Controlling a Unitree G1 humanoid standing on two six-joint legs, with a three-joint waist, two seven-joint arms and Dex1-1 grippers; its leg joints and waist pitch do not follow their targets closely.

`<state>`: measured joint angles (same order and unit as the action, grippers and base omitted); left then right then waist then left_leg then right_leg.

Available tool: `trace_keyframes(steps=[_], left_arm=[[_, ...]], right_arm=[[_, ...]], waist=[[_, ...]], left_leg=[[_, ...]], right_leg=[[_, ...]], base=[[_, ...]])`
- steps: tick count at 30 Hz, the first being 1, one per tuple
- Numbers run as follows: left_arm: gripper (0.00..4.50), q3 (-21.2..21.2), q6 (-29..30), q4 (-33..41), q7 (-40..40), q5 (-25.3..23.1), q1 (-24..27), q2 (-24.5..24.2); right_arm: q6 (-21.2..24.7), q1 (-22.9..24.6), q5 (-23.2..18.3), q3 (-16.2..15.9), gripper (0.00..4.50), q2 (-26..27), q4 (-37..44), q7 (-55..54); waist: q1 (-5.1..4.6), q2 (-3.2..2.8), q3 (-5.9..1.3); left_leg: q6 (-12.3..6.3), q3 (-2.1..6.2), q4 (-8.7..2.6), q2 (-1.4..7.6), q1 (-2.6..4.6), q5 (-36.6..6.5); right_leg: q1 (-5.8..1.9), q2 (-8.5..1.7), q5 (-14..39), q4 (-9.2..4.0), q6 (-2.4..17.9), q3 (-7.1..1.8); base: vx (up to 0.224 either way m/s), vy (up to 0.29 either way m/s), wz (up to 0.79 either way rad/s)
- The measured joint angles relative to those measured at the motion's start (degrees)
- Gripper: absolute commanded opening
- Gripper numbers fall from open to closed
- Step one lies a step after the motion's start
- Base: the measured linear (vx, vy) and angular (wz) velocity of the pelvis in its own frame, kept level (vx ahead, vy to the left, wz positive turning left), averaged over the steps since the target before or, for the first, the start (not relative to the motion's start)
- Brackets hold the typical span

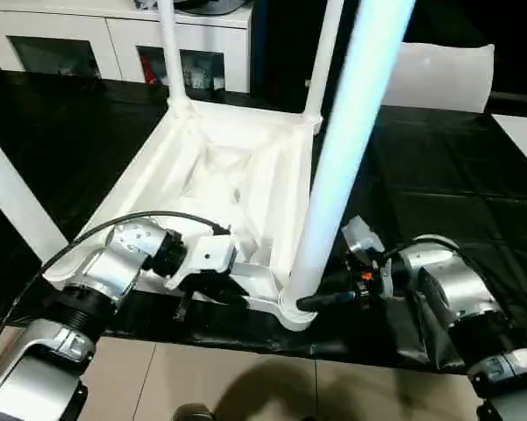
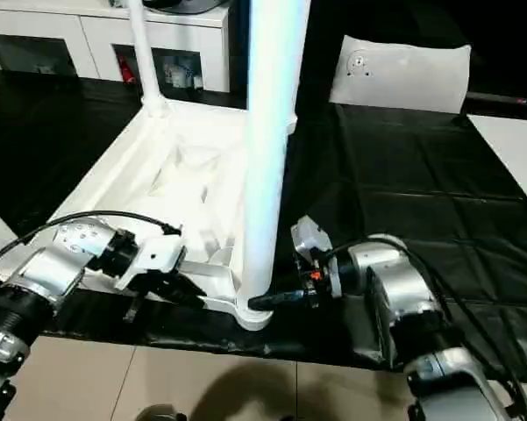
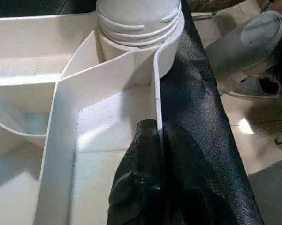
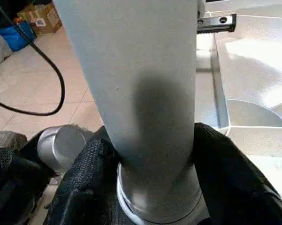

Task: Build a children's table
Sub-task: Rotate leg to tighten

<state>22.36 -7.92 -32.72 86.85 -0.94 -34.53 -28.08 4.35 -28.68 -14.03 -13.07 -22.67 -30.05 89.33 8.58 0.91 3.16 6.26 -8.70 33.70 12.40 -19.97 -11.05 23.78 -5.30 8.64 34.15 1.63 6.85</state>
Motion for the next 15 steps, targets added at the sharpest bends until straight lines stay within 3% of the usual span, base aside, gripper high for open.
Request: trace_keyframes(steps=[4, 8, 13, 15], left_arm=[[0.0, 0.0, -0.28, -0.31, 0.03, 0.02, -0.08, 0.0], [0.0, -0.64, 0.91, -0.36, -1.0, 0.05, -0.03, 0.0], [0.0, -3.07, 7.19, -0.28, -6.39, -0.57, 0.02, 1.25], [0.0, -4.81, 11.96, -0.28, -11.43, -1.24, 0.0, 2.53]], right_arm=[[0.18, 0.0, 0.01, -0.02, 2.0, 0.06, 0.02, -0.02], [3.24, 1.47, -0.91, 1.45, 2.0, 1.65, 1.35, -2.38], [6.31, 4.16, -1.32, 5.0, 2.0, 4.87, 3.5, -12.37], [6.89, 4.72, -0.84, 7.3, 2.0, 7.89, 3.53, -21.16]], waist=[[0.0, 0.0, 0.0], [-0.02, -0.01, 0.0], [-0.61, 0.0, 0.01], [-1.96, -0.05, 0.03]], left_leg=[[0.0, -0.02, 0.0, 0.01, 0.0, 0.0], [0.01, -0.03, 0.03, 0.05, 0.02, 0.02], [0.05, -0.05, 0.13, 0.08, 0.19, 0.05], [0.06, -0.05, 0.16, 0.02, 0.33, 0.05]], right_leg=[[0.0, 0.0, 0.01, 0.0, -0.01, 0.0], [-0.02, 0.01, 0.0, 0.05, -0.01, 0.01], [-0.08, 0.01, 0.0, 0.09, -0.02, 0.01], [-0.11, 0.01, 0.0, -0.05, -0.03, 0.02]], base=[[0.0, 0.0, 0.0], [0.0, 0.0, 0.0], [0.0, 0.0, 0.0], [0.0, 0.0, 0.0]])
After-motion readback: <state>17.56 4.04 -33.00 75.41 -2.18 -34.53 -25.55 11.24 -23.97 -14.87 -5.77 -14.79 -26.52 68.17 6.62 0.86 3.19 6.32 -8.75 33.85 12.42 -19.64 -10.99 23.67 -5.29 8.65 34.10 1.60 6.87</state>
